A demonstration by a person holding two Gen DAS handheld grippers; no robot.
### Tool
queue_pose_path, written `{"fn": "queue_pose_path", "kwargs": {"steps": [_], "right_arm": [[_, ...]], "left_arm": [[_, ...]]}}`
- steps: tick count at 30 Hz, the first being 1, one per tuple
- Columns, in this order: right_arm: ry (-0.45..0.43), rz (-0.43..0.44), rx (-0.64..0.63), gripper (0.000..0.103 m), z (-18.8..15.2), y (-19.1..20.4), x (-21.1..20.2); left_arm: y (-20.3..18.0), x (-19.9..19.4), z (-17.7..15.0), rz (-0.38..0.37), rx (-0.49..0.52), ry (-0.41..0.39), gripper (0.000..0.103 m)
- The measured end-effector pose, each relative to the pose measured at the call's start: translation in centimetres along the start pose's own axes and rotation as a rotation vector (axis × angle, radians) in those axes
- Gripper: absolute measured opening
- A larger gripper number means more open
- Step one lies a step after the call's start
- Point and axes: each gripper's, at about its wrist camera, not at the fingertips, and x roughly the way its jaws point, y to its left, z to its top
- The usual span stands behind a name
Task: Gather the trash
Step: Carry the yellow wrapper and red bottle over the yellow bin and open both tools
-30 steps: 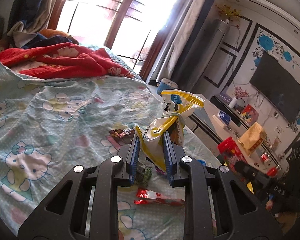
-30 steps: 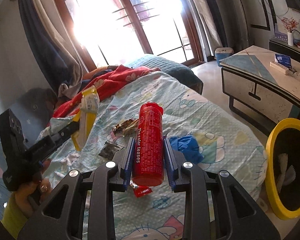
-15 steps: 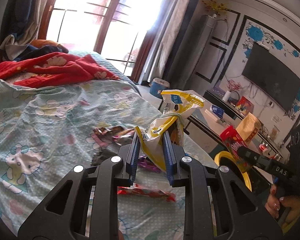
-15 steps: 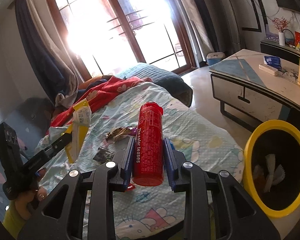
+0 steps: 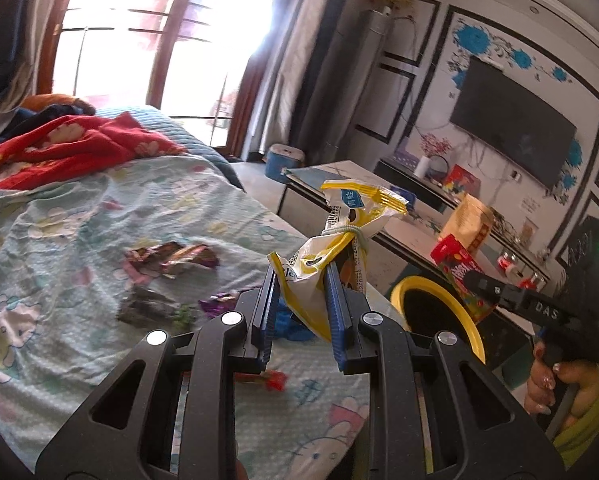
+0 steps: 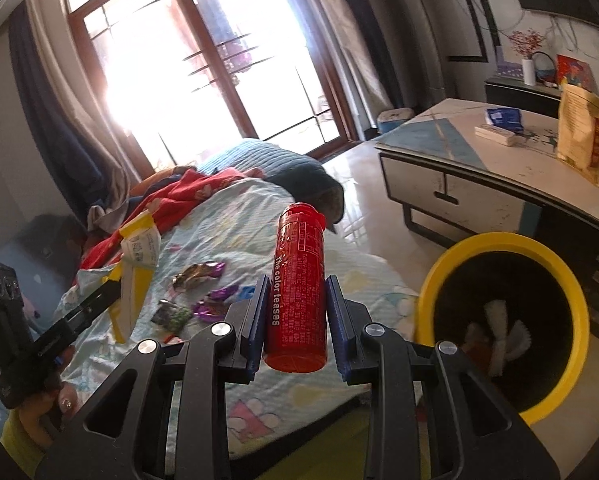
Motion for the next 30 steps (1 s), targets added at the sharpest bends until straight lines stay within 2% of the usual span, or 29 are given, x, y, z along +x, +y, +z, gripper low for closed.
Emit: {"fn": "queue_pose_path", "kwargs": {"steps": [14,30], "right_arm": [[-0.043,-0.086,0.083,0.027,0.3,-6.4,-2.1],[-0.069,-0.194,0.186,0.027,0.4,-14.1,-3.8]], "left_arm": [[-6.9,3.9,-2.1,-0.091,0.131,0.083,0.017],[-13.3,7.9,-4.7,-0.196,0.238,0.184,0.017]]}}
